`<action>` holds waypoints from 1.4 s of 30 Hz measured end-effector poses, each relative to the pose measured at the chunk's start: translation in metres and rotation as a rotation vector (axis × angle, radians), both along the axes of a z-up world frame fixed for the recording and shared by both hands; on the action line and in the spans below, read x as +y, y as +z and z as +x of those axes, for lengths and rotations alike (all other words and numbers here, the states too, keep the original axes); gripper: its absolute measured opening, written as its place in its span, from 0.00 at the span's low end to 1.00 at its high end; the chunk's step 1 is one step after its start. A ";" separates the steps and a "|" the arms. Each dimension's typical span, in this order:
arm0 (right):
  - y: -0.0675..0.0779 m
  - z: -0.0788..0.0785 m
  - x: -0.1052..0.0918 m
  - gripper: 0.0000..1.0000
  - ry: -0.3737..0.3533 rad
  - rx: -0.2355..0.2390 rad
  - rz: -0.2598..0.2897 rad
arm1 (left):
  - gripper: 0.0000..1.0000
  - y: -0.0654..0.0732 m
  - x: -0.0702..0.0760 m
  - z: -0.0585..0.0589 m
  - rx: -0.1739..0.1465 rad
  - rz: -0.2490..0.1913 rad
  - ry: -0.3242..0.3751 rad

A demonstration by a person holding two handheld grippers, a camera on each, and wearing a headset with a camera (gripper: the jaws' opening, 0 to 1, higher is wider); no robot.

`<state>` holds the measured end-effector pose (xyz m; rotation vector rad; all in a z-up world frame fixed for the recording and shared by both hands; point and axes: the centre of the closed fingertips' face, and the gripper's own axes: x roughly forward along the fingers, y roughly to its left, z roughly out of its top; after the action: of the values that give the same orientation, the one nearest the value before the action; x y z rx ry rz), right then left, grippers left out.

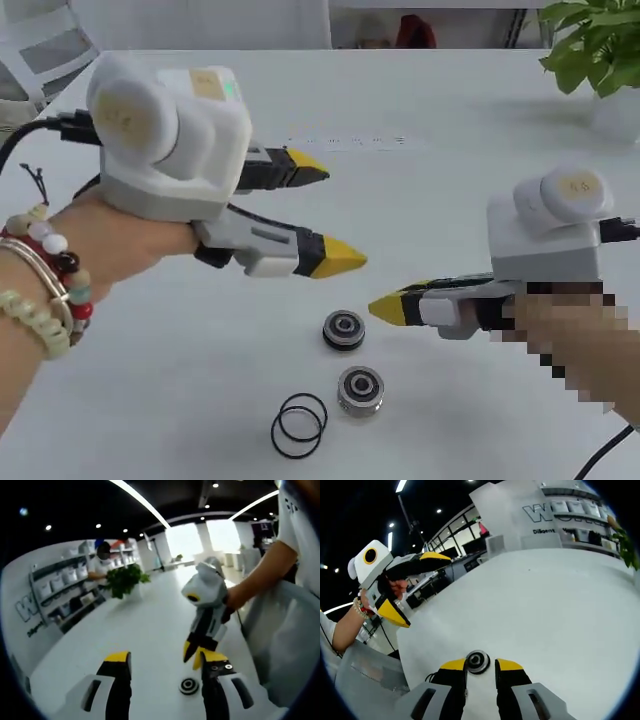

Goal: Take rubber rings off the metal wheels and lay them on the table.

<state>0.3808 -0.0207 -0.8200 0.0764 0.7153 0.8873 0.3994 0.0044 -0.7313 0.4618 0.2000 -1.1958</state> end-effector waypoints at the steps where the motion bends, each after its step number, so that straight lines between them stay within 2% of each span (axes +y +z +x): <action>1: -0.002 -0.001 0.001 0.20 0.020 -0.013 -0.012 | 0.54 -0.006 0.000 0.001 0.008 0.001 0.003; 4: -0.009 -0.003 0.002 0.19 0.060 -0.036 -0.047 | 0.52 -0.022 0.000 0.001 0.035 0.003 0.011; 6: -0.014 -0.002 0.000 0.18 0.084 -0.068 -0.090 | 0.49 -0.033 -0.001 -0.002 0.050 0.009 0.011; 7: -0.018 -0.002 -0.002 0.18 0.097 -0.082 -0.119 | 0.48 -0.038 -0.002 -0.003 0.055 0.011 0.010; 11: -0.025 -0.003 -0.002 0.23 0.124 -0.103 -0.165 | 0.42 -0.059 -0.003 -0.006 0.081 0.038 0.000; 15: -0.025 -0.003 -0.001 0.22 0.137 -0.110 -0.166 | 0.38 -0.074 -0.003 -0.007 0.091 0.057 0.017; 18: -0.025 -0.003 0.000 0.22 0.139 -0.104 -0.162 | 0.35 -0.089 -0.004 -0.011 0.126 0.083 0.016; 21: -0.027 -0.004 -0.001 0.22 0.137 -0.094 -0.165 | 0.33 -0.100 -0.004 -0.012 0.145 0.095 0.021; 23: -0.030 -0.004 -0.001 0.21 0.141 -0.089 -0.175 | 0.29 -0.103 -0.006 -0.011 0.172 0.067 0.044; 25: -0.033 -0.006 -0.001 0.21 0.145 -0.080 -0.178 | 0.24 -0.107 -0.008 -0.011 0.179 0.072 0.050; 27: -0.036 -0.007 -0.001 0.21 0.148 -0.070 -0.182 | 0.24 -0.111 -0.009 -0.012 0.183 0.082 0.046; 32: -0.036 -0.009 0.002 0.21 0.160 -0.072 -0.182 | 0.20 -0.115 -0.008 -0.011 0.190 0.093 0.057; 37: -0.036 -0.010 0.003 0.20 0.168 -0.077 -0.183 | 0.15 -0.115 -0.009 -0.012 0.223 0.070 0.080; 41: -0.035 -0.009 0.003 0.20 0.168 -0.082 -0.184 | 0.15 -0.117 -0.008 -0.012 0.227 0.072 0.083; 42: -0.036 -0.010 0.003 0.20 0.170 -0.083 -0.186 | 0.15 -0.117 -0.008 -0.012 0.241 0.062 0.093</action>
<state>0.3713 -0.0178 -0.8557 -0.1880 0.7314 0.9760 0.3871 -0.0036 -0.8482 0.3571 0.4622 -1.1549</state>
